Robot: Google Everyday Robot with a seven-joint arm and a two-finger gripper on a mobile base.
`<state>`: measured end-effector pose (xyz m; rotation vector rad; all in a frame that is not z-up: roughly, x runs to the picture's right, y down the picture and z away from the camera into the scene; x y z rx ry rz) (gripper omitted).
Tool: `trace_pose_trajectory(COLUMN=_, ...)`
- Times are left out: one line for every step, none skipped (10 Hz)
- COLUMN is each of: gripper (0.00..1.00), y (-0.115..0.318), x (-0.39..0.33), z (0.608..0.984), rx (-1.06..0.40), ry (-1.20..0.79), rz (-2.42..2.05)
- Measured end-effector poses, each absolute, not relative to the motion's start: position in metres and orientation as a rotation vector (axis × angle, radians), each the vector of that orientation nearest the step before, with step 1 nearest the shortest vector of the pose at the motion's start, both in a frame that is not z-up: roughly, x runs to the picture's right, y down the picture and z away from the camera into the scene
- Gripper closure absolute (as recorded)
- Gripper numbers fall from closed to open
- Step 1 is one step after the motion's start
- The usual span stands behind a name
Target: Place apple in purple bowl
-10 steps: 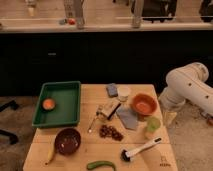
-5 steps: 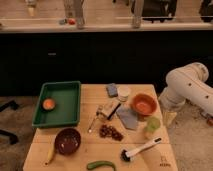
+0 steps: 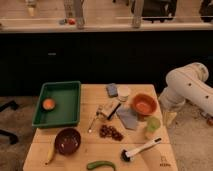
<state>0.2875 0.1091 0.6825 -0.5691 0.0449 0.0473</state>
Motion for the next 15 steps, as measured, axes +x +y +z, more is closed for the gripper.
trace_pose_trajectory(gripper=0.2, y=0.112, x=0.285, z=0.68, rx=-0.572, ry=0.051, rz=0.026)
trace_pose_trajectory(gripper=0.2, y=0.116, x=0.274, z=0.677, rx=-0.577, ry=0.053, rz=-0.013)
trace_pose_trajectory(gripper=0.2, y=0.118, x=0.262, z=0.676, rx=-0.581, ry=0.052, rz=-0.042)
trace_pose_trajectory(gripper=0.2, y=0.12, x=0.251, z=0.675, rx=-0.583, ry=0.051, rz=-0.069)
trace_pose_trajectory(gripper=0.2, y=0.123, x=0.239, z=0.674, rx=-0.586, ry=0.053, rz=-0.096)
trace_pose_trajectory(gripper=0.2, y=0.126, x=0.225, z=0.672, rx=-0.59, ry=0.058, rz=-0.123)
trace_pose_trajectory(gripper=0.2, y=0.127, x=0.21, z=0.673, rx=-0.589, ry=0.061, rz=-0.148)
trace_pose_trajectory(gripper=0.2, y=0.127, x=0.196, z=0.674, rx=-0.587, ry=0.065, rz=-0.17)
trace_pose_trajectory(gripper=0.2, y=0.129, x=0.183, z=0.675, rx=-0.586, ry=0.072, rz=-0.19)
trace_pose_trajectory(gripper=0.2, y=0.13, x=0.17, z=0.677, rx=-0.585, ry=0.077, rz=-0.208)
trace_pose_trajectory(gripper=0.2, y=0.13, x=0.161, z=0.677, rx=-0.584, ry=0.079, rz=-0.221)
trace_pose_trajectory(gripper=0.2, y=0.13, x=0.144, z=0.679, rx=-0.581, ry=0.081, rz=-0.24)
trace_pose_trajectory(gripper=0.2, y=0.129, x=0.132, z=0.68, rx=-0.578, ry=0.08, rz=-0.253)
trace_pose_trajectory(gripper=0.2, y=0.129, x=0.123, z=0.682, rx=-0.577, ry=0.076, rz=-0.265)
trace_pose_trajectory(gripper=0.2, y=0.13, x=0.115, z=0.683, rx=-0.579, ry=0.074, rz=-0.273)
